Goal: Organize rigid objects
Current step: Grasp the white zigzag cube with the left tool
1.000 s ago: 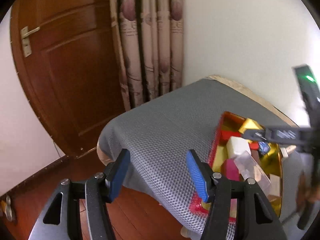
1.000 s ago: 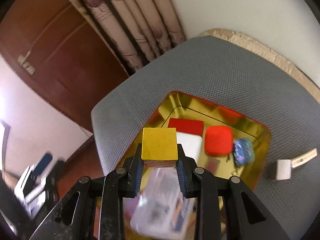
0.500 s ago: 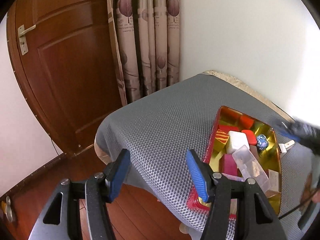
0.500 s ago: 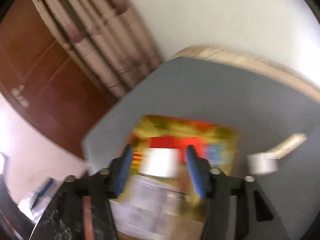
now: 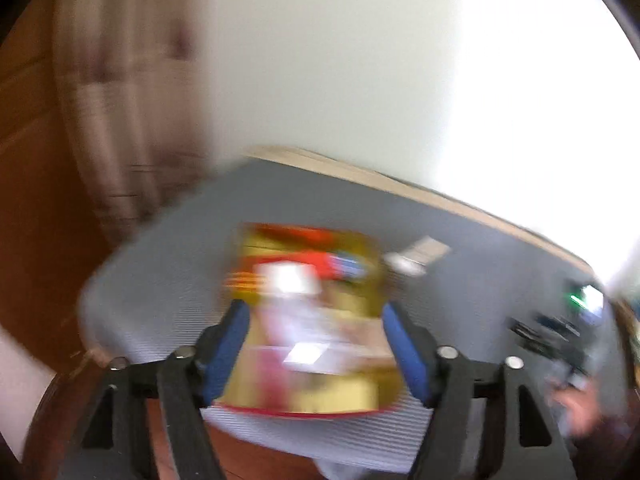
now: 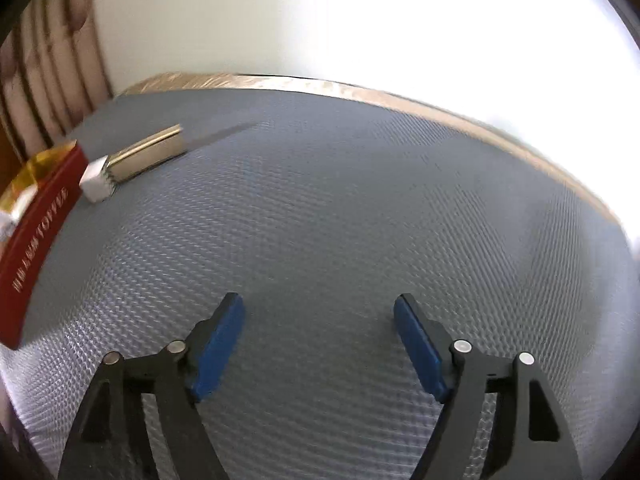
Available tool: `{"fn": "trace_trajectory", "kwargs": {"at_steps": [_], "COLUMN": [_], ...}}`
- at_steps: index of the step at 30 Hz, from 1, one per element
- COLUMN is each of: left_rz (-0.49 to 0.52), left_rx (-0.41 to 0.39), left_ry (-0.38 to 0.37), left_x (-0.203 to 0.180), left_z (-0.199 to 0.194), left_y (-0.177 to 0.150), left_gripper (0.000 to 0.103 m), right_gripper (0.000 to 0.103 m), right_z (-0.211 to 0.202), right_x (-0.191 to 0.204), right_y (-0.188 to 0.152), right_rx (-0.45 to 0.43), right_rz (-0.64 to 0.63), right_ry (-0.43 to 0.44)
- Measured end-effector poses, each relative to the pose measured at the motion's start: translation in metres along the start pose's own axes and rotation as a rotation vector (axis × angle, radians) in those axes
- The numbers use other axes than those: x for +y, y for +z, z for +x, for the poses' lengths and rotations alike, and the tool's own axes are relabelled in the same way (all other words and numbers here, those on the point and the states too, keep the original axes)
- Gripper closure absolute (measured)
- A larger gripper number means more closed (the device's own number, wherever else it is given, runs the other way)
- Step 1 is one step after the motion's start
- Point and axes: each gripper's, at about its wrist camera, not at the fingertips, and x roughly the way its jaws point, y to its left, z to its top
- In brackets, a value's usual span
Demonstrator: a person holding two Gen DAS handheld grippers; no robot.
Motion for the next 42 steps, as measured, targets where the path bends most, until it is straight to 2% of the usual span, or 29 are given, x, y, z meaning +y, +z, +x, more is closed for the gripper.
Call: {"fn": "trace_trajectory", "kwargs": {"at_steps": [2, 4, 8, 11, 15, 19, 24, 31, 33, 35, 36, 38, 40, 42], "left_rz": [0.060, 0.095, 0.079, 0.069, 0.070, 0.057, 0.055, 0.029, 0.000, -0.020, -0.016, -0.012, -0.069, -0.088], "left_rx": [0.074, 0.155, 0.356, 0.442, 0.498, 0.528, 0.558, 0.601, 0.603, 0.608, 0.600, 0.584, 0.621, 0.619], "left_ry": [-0.092, -0.134, -0.171, -0.129, -0.060, -0.019, 0.020, 0.027, 0.006, -0.007, -0.002, 0.005, -0.066, -0.075], "left_x": [-0.036, -0.071, -0.114, -0.127, -0.132, -0.123, -0.116, -0.104, -0.099, -0.097, -0.095, -0.092, -0.084, -0.081], "left_z": [0.019, 0.046, 0.121, 0.164, 0.201, 0.218, 0.239, 0.262, 0.270, 0.272, 0.272, 0.272, 0.277, 0.276], "left_y": [0.015, 0.029, 0.055, 0.063, 0.069, 0.072, 0.077, 0.070, 0.070, 0.066, 0.067, 0.068, 0.063, 0.058], "left_gripper": [0.031, 0.031, 0.031, 0.031, 0.031, 0.031, 0.031, 0.031, 0.039, 0.060, 0.063, 0.087, 0.103, 0.103], "right_gripper": [0.023, 0.019, 0.018, 0.018, 0.015, 0.015, 0.015, 0.011, 0.011, 0.011, 0.011, 0.011, 0.011, 0.011], "right_z": [-0.003, -0.005, -0.011, -0.017, -0.023, -0.033, -0.037, -0.037, -0.038, -0.036, -0.035, -0.034, -0.032, -0.031], "right_x": [-0.011, -0.013, -0.016, -0.028, -0.028, -0.035, -0.035, -0.038, -0.039, -0.037, -0.035, -0.034, -0.030, -0.028], "right_y": [-0.001, -0.001, -0.003, -0.005, -0.009, -0.014, -0.013, -0.012, -0.012, -0.011, -0.011, -0.010, -0.010, -0.009], "right_rx": [-0.021, -0.032, -0.052, -0.088, -0.111, -0.124, -0.137, -0.137, -0.132, -0.127, -0.125, -0.121, -0.116, -0.112], "right_rz": [0.047, 0.050, 0.048, 0.095, 0.091, 0.081, 0.087, 0.085, 0.084, 0.084, 0.083, 0.081, 0.080, 0.079], "right_ry": [0.046, 0.086, 0.159, 0.222, 0.276, 0.311, 0.333, 0.339, 0.336, 0.334, 0.333, 0.328, 0.325, 0.323]}}
